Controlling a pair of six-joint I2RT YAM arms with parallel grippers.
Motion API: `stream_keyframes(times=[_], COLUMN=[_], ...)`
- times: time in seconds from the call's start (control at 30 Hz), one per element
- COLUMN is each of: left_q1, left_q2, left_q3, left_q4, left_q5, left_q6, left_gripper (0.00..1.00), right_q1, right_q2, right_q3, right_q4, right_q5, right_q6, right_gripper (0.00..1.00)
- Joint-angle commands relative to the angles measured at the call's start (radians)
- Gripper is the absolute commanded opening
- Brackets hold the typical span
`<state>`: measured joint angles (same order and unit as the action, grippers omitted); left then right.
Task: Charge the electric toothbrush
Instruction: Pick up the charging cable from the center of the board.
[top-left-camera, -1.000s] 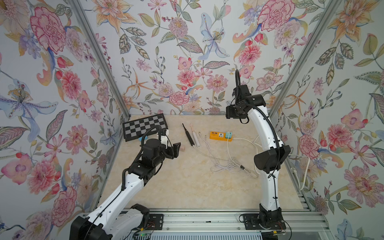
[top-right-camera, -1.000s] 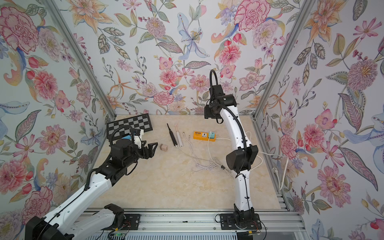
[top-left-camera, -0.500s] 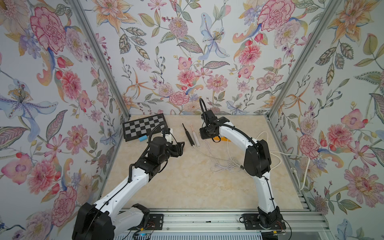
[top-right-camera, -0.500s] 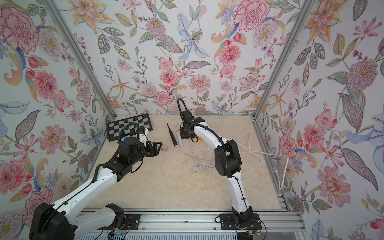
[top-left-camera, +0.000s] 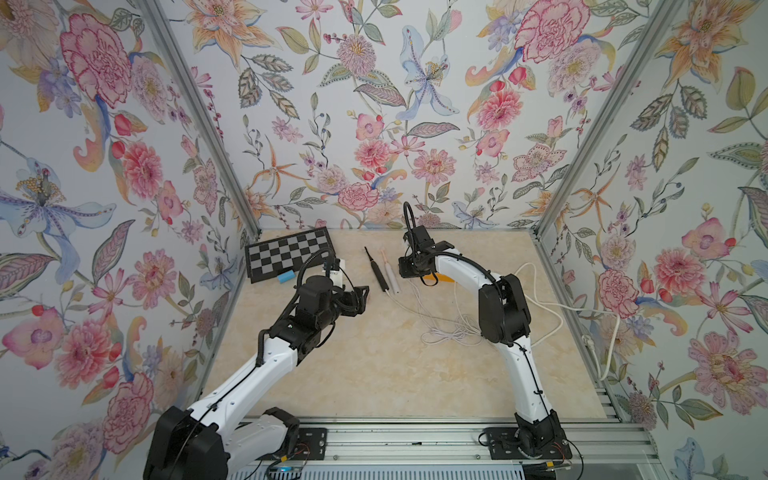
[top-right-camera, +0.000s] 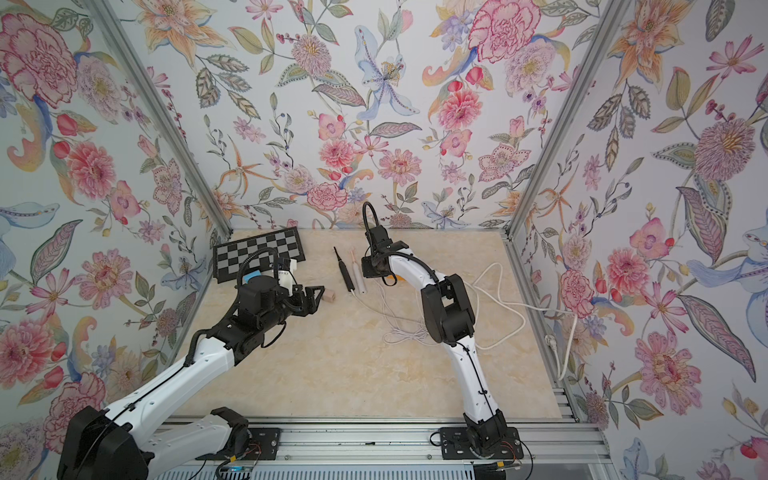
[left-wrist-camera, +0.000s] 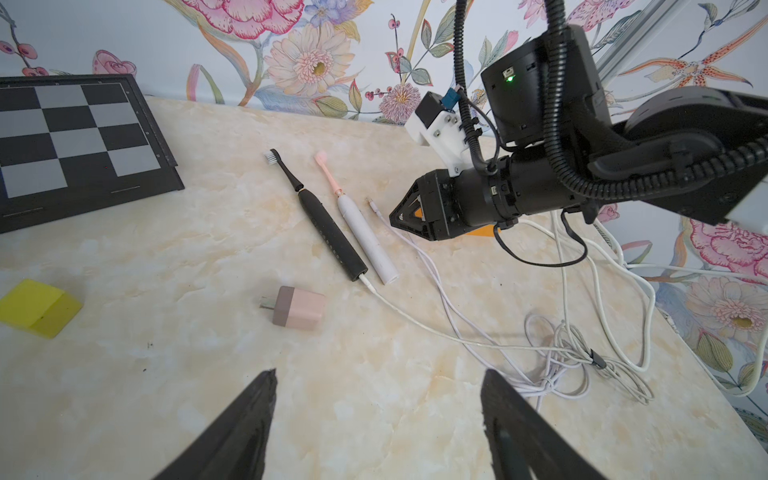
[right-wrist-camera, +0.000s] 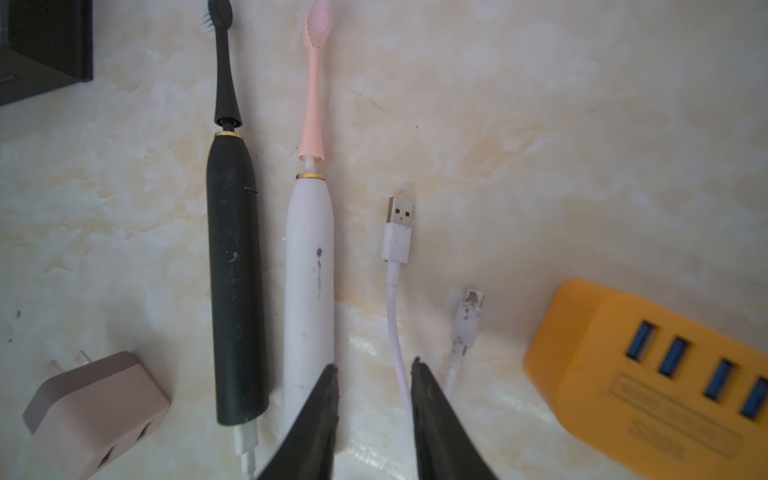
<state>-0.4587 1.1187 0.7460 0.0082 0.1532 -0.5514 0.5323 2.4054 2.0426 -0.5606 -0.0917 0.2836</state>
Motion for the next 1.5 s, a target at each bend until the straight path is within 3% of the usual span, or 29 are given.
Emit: stream_keyframes(times=[0.0, 0.13, 0.27, 0.43, 0.63, 0.73, 0.93, 1.17, 1.33, 1.47], left_q1=[-0.006, -0.005, -0.006, -0.006, 0.021, 0.035, 0.039, 0.040, 0.041, 0.041], left_q2=[0.006, 0.009, 0.016, 0.023, 0.067, 0.128, 0.260, 0.372, 0.431, 0.479], left_q3=[-0.016, -0.020, -0.018, -0.012, -0.013, 0.007, 0.108, 0.157, 0.162, 0.136], left_q4=[0.035, 0.035, 0.042, 0.090, 0.232, 0.286, 0.244, 0.247, 0.174, 0.237], left_q5=[0.012, 0.014, 0.013, 0.034, 0.070, 0.086, 0.082, 0.143, 0.100, 0.169], left_q6=[-0.025, -0.030, -0.037, -0.099, -0.324, -0.429, -0.514, -0.542, -0.545, -0.577], left_gripper=[0.78, 0.79, 0.79, 0.81, 0.90, 0.90, 0.83, 0.77, 0.69, 0.63], right_q1=[-0.005, -0.005, -0.004, 0.000, 0.038, 0.080, 0.189, 0.287, 0.326, 0.340], right_q2=[0.058, 0.082, 0.064, -0.034, -0.250, -0.364, -0.543, -0.601, -0.595, -0.594], right_q3=[0.041, 0.044, 0.018, -0.039, -0.203, -0.334, -0.552, -0.624, -0.618, -0.617], right_q4=[0.012, 0.011, 0.012, 0.012, 0.045, 0.092, 0.196, 0.230, 0.236, 0.246], right_q5=[-0.016, -0.001, -0.011, -0.030, -0.034, -0.002, 0.051, 0.117, 0.157, 0.178], right_q6=[-0.043, -0.074, -0.074, -0.082, -0.114, -0.138, -0.139, -0.174, -0.198, -0.202], right_gripper=[0.32, 0.30, 0.10, 0.02, 0.00, 0.00, 0.02, 0.02, 0.03, 0.03])
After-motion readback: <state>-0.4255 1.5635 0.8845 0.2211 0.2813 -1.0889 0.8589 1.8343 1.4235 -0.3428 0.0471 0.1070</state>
